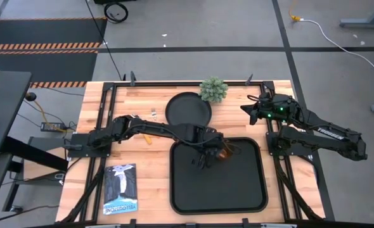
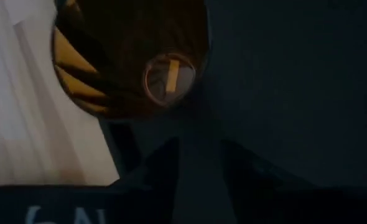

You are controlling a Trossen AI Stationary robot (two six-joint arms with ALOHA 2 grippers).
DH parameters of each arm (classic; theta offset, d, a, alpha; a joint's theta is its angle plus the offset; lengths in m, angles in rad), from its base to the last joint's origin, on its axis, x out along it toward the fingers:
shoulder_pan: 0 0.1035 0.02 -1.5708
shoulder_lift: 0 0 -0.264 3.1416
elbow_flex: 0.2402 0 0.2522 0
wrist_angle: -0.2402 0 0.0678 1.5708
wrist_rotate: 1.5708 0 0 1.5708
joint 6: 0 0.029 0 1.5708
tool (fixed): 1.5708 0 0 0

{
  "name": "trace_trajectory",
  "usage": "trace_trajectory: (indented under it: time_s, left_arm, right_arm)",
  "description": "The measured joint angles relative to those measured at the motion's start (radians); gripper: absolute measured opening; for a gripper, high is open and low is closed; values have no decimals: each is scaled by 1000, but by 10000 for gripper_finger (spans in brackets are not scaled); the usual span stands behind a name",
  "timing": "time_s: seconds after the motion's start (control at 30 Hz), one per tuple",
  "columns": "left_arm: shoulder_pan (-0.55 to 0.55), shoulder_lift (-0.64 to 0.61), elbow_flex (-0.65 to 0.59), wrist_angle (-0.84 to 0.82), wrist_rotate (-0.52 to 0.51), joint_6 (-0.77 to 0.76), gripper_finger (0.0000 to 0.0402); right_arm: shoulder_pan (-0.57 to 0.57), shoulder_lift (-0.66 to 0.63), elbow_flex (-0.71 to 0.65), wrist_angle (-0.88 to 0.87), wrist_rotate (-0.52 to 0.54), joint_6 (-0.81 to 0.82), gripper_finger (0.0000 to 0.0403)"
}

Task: Pick and place plate/cup/fork/spoon on tray
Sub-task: Put the brown glass on the top of the black tray

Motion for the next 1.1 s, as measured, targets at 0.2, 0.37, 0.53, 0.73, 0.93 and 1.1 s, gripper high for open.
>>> trace_trajectory:
  time_s: [0.2,0.37,0.53,0.73,0.93,1.1]
  left_arm:
    - [9,41,-2,60,27,-18,125]
    - [13,78,-2,121,25,5,125]
    - [25,95,-2,212,26,17,125]
    - [37,124,0,339,26,35,125]
    - [48,147,-2,347,35,38,125]
    - [60,170,-3,398,127,28,125]
  right_arm:
    - [0,0,0,12,0,-5,9]
    - [4,0,0,25,0,-8,9]
    - [5,0,0,33,-1,-8,9]
    - [5,0,0,33,-1,-8,9]
    - [6,0,0,33,-1,-8,9]
    - [6,0,0,33,-1,-7,9]
